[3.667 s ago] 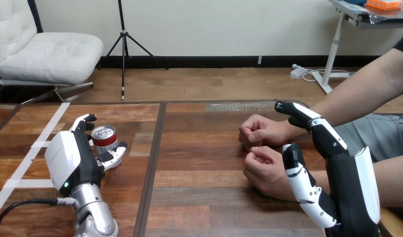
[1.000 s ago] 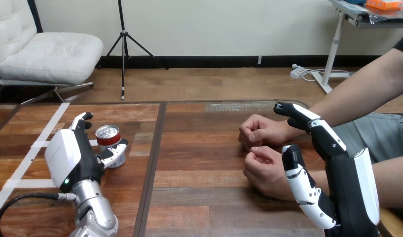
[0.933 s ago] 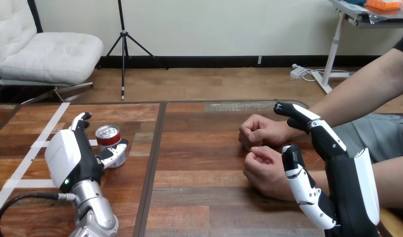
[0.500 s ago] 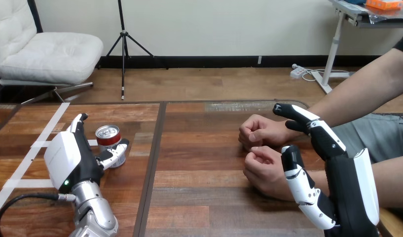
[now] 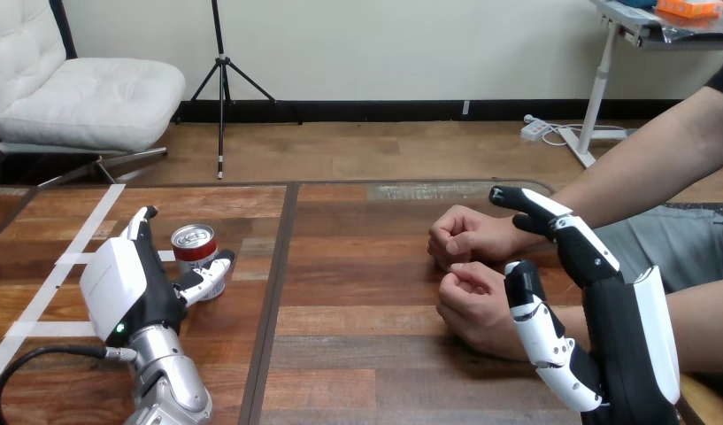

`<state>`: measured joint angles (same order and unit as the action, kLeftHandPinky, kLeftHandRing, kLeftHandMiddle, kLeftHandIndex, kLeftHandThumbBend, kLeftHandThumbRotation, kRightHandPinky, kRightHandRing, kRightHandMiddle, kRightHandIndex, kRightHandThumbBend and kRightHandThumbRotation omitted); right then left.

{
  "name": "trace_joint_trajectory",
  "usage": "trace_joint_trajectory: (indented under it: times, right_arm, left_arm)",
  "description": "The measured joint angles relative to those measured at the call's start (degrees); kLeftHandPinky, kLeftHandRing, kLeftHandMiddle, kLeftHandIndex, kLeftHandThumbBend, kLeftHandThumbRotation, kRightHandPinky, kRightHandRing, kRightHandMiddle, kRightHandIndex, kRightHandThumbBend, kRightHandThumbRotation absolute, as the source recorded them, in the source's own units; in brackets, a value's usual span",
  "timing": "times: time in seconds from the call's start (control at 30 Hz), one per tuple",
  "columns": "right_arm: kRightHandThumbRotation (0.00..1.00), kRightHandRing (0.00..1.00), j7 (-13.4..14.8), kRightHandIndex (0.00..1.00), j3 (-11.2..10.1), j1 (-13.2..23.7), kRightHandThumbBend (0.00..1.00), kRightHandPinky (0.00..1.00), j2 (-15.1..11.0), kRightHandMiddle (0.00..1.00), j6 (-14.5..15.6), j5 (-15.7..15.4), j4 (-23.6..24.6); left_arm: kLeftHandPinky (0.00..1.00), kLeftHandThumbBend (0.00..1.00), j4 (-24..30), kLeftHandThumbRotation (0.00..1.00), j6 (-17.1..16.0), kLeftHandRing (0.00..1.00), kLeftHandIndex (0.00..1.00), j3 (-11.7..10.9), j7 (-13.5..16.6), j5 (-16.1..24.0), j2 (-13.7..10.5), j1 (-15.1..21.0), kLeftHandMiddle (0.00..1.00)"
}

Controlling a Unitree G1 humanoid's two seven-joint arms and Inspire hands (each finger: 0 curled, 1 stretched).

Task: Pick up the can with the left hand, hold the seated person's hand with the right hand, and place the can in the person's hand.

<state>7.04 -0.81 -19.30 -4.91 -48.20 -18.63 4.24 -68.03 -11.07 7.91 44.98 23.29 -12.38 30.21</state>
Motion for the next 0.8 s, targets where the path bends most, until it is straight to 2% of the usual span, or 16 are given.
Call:
trace_joint_trajectory:
  times: [0.8]
  right_arm:
    - [0.7,0.84,0.17,0.79,-0.14,-0.06,0.3,0.81,0.0,0.81,-0.37,-0.34,0.0]
  left_arm:
    - [0.67,0.81,-0.97,0.39,1.9,0.77,0.83,0.4,-4.19,-0.04,-0.14,2.33,0.83]
